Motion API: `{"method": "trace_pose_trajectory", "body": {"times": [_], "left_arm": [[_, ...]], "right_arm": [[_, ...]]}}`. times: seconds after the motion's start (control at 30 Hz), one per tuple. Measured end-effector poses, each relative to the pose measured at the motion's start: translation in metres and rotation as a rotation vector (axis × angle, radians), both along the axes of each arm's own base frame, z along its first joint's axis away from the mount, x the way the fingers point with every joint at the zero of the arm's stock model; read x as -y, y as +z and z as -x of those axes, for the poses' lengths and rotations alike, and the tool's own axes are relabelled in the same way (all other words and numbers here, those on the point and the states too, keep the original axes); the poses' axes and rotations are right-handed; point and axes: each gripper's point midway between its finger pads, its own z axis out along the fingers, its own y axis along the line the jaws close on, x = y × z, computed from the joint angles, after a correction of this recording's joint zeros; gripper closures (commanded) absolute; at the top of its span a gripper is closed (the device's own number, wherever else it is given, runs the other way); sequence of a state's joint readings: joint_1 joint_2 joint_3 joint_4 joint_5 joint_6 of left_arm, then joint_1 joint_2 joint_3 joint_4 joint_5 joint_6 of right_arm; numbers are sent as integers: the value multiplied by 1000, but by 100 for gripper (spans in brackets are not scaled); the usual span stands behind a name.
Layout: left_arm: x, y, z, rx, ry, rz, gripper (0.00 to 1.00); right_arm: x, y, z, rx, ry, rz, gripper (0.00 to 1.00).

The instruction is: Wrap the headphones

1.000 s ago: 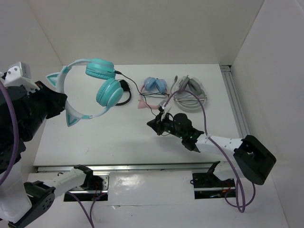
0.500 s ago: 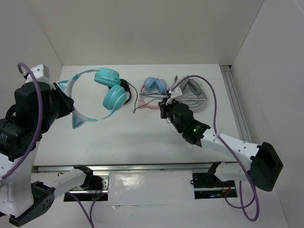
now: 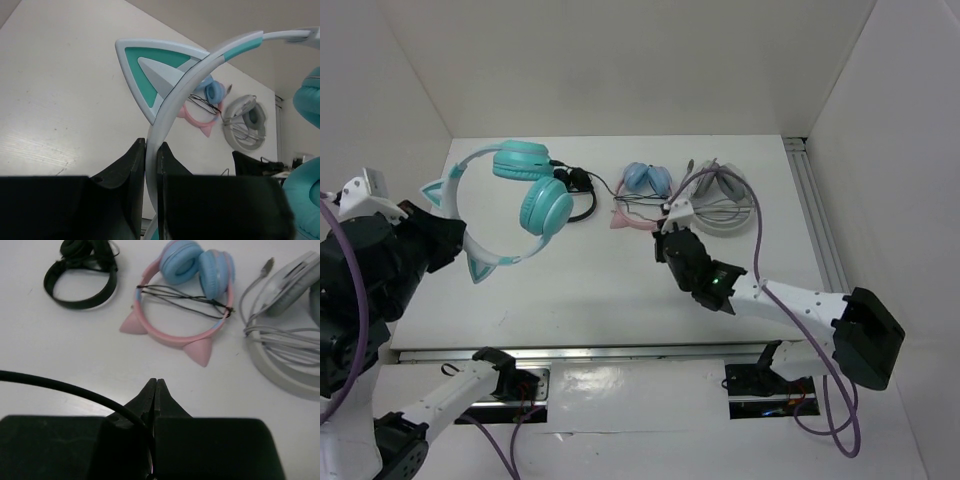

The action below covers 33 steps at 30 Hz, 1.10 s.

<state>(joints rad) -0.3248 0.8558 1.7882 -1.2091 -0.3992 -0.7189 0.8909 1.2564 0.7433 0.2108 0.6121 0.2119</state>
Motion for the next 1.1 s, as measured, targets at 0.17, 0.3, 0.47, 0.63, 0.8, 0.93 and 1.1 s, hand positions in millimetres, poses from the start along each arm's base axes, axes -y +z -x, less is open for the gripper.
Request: {"method": "trace_pose_trajectory", "body": {"times": [0.17, 0.3, 0.47, 0.63, 0.8, 0.93, 1.1], "left_arm": [[-4, -21, -12, -52, 66, 9, 100], [6, -31, -35, -62, 72, 38, 100], [10, -59, -56, -118, 100, 31, 100], [10, -76, -74, -175, 117, -2, 100], [8, -73, -73, -175, 89, -50, 100], [16, -63, -65, -172, -8, -66, 100], [47, -43, -43, -126, -217, 3, 100]], "right_arm": [[-30, -20, 24, -26, 73, 56, 100], [-37, -41, 27, -60, 74, 86, 100], [-58, -59, 53, -83, 113, 132, 100], [-60, -55, 60, -61, 101, 148, 100], [-30, -53, 42, -56, -12, 178, 100], [6, -42, 23, -58, -100, 149, 100], [50, -37, -8, -71, -220, 113, 100]]}}
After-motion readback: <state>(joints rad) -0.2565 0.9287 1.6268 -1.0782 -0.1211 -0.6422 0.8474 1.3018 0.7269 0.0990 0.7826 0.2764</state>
